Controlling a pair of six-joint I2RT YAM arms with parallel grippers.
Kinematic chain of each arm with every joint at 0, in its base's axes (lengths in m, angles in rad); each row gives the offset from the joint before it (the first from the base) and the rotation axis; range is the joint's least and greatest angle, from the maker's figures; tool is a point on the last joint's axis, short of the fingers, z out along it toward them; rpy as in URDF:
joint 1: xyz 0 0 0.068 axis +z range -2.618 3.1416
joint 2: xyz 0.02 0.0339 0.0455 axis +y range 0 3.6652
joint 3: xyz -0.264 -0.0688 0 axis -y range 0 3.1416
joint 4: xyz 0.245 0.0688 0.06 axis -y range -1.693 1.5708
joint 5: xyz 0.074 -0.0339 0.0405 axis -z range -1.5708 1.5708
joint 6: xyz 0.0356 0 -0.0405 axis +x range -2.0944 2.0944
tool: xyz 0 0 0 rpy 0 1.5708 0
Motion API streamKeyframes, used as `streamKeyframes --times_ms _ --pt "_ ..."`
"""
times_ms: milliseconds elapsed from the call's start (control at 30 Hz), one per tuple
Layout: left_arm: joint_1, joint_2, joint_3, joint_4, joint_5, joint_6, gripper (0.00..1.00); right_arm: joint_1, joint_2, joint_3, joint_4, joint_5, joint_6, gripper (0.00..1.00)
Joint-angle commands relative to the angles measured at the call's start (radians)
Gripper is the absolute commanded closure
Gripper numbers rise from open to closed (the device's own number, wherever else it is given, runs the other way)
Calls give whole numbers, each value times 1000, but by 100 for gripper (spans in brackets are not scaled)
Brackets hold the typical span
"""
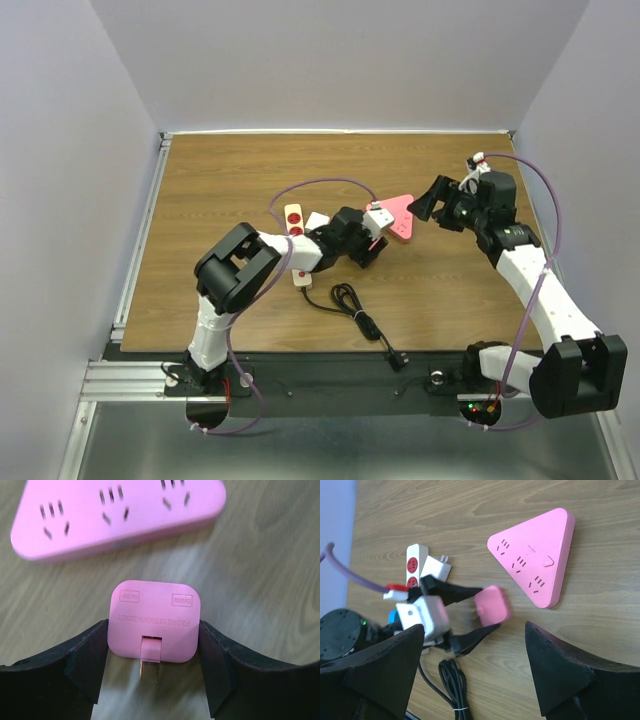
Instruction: Insert the plug
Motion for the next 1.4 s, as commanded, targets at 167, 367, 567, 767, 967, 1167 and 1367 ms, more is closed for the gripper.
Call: streamKeyframes --times_ms 167,367,567,767,967,1167,1367 --pt "-3 -323 -235 133 32 -88 100 -45 -13 -4 3 -90 -2 14" --pt "-3 -478 -331 225 88 -139 100 -45 35 -16 1 -358 -42 16" --pt "-9 -551 -384 287 129 -177 100 -43 61 -25 1 -515 -28 18" --pt "-21 -594 -406 293 114 -181 100 -33 88 -5 6 -572 -27 18" --pt "-43 -605 -406 294 103 -178 100 0 166 -1 7 -587 -42 20" --pt "-52 -596 -403 294 103 -178 100 49 197 21 15 -581 -47 21" --pt "-63 -601 -389 291 105 -170 100 59 222 36 21 -593 -48 21"
